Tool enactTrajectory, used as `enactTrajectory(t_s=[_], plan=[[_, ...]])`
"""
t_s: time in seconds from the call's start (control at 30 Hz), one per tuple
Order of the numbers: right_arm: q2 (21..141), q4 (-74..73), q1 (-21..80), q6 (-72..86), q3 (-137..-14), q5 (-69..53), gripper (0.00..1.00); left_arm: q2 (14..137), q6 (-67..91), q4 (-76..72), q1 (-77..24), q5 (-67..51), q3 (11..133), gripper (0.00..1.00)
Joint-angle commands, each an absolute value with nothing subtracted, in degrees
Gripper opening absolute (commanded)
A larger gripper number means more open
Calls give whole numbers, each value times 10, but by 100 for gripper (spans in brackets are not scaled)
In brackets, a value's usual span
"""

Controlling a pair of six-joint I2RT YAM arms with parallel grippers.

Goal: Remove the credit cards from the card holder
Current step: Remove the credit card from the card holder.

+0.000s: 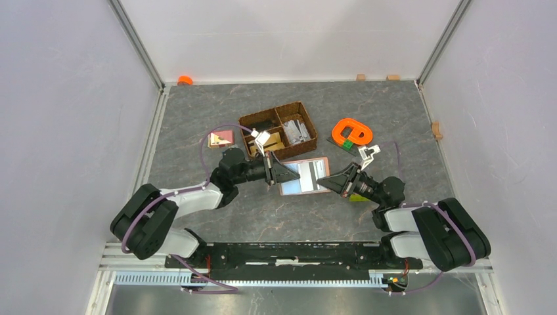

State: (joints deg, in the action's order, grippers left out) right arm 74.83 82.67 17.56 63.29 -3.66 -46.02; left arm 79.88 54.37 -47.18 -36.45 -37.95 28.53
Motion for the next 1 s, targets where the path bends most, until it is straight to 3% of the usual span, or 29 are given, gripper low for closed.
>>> enactTrajectory(t_s=[0.0,0.23,0.47,0.77,0.97], plan=[[734,856,156,627,-25,-447,0,770,519,-471,-352,-355,282,2],[737,865,153,633,-23,-449,0,774,521,-471,-351,-359,284,2],[762,927,153,667,-22,-459,0,811,540,-512,-365,-399,300,25],[777,953,160,681,-22,-461,0,840,541,-501,-380,-415,321,35],[775,951,161,680,-22,-461,0,841,531,-467,-379,-388,322,36]])
